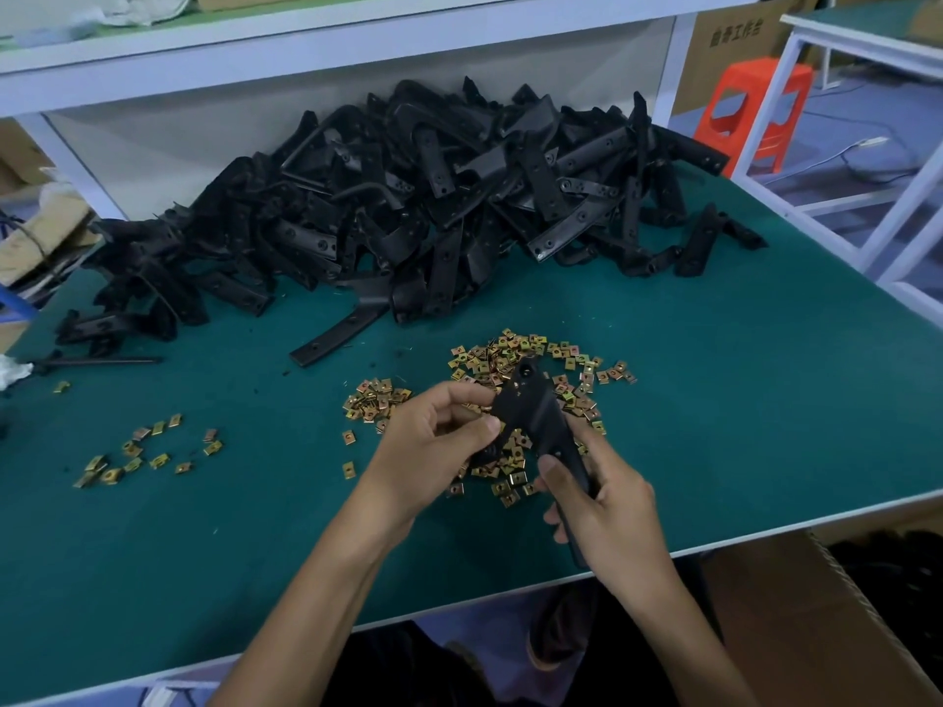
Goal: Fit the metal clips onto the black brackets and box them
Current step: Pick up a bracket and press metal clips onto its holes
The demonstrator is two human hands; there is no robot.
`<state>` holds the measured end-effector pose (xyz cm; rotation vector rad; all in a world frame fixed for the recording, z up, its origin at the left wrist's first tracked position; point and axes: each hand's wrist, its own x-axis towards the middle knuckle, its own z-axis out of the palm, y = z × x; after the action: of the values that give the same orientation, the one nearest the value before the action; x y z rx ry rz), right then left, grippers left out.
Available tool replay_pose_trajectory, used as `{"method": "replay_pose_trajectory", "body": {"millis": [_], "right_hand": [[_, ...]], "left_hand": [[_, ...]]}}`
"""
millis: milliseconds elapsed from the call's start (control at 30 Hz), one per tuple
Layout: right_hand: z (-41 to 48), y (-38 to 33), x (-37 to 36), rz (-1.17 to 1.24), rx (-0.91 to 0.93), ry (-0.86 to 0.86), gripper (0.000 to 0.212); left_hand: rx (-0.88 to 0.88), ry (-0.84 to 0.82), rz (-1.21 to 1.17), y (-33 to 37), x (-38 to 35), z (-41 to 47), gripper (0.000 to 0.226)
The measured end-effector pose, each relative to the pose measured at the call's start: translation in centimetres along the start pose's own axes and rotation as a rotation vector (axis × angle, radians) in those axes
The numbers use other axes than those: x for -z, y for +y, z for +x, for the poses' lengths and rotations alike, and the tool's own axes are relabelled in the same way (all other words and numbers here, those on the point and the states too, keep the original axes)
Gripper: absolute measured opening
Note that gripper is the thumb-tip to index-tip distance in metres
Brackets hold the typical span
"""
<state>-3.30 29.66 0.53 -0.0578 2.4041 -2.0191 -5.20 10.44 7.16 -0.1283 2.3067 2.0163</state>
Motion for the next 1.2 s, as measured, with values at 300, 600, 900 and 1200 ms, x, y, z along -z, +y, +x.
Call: {"method": "replay_pose_trajectory", "body": {"millis": [300, 600, 900, 1200], "right_hand": [[-0.1, -0.2, 0.0, 0.051, -0.019, 0.008, 0.042], [-0.3, -0.1, 0.2, 0.060, -0.025, 0.013, 0.045], [-0.1, -0.3, 0.0, 0.089, -0.017, -0.003, 0.045], [-0.2, -0.2, 0.0, 0.091, -0.023, 0.003, 0.045]], "left_hand": [[0.032, 0.026, -0.035, -0.5, 1.1, 0.6, 0.023], [-0.062, 0.366, 0.231, -0.7, 6.5, 0.3, 0.012], [0.051, 0.697, 0.946, -3.8, 16.8, -0.8, 0.019], [0.013, 0.291, 0.801, -5.5, 10.1, 0.3, 0.011]]}}
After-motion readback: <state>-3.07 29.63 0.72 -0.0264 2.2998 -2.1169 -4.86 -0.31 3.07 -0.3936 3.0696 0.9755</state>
